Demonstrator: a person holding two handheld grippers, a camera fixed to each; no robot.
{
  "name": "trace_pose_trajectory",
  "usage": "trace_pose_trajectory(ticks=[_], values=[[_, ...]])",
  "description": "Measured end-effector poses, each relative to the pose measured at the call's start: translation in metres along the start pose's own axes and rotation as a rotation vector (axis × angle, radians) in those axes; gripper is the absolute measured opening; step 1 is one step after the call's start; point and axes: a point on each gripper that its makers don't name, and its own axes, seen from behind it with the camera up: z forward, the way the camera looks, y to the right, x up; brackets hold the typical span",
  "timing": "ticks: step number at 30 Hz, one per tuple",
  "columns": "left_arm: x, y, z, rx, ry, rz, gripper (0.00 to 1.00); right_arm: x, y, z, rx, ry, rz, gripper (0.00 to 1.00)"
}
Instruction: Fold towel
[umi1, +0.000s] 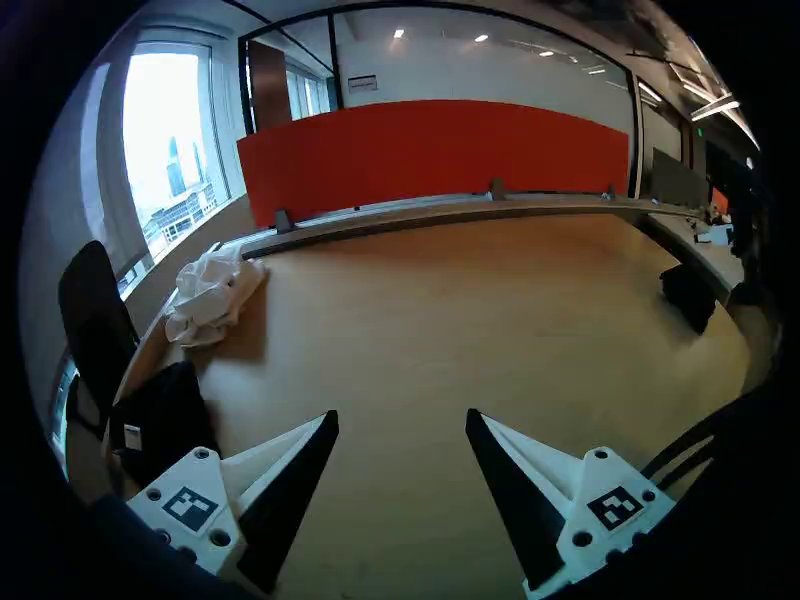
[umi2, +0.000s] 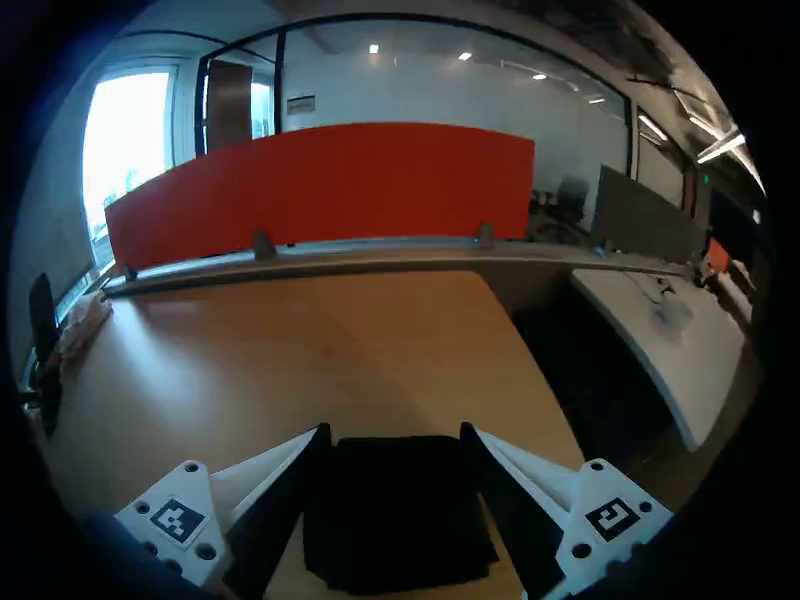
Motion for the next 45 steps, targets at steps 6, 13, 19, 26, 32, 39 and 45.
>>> trace_pose_trajectory(ticks=[6,13,19,26,32,39,45], values=[[0.003,-0.001,0.0,0.001,0.008,-0.005,0.95,0.012,-0.004,-0.006,-0.003,0.071,0.009,0.99],[0.005,-0.001,0.0,0.001,0.016,-0.012,0.94,0.024,-0.004,-0.01,-0.024,0.15,0.01,1.0],[0.008,-0.002,0.0,0.003,0.025,-0.019,0.94,0.038,-0.003,-0.019,-0.063,0.246,-0.006,1.0],[0.014,-0.004,0.001,0.009,0.043,-0.043,0.95,0.049,-0.01,-0.028,-0.071,0.309,0.013,1.0],[0.02,-0.006,0.002,0.012,0.067,-0.055,0.95,0.054,-0.017,-0.033,-0.074,0.329,0.019,1.0],[0.036,-0.014,0.003,0.038,0.123,-0.099,0.94,0.06,-0.035,-0.043,-0.065,0.345,0.005,1.0],[0.05,-0.02,0.005,0.049,0.167,-0.13,0.94,0.059,-0.057,-0.049,-0.042,0.342,-0.027,1.0]])
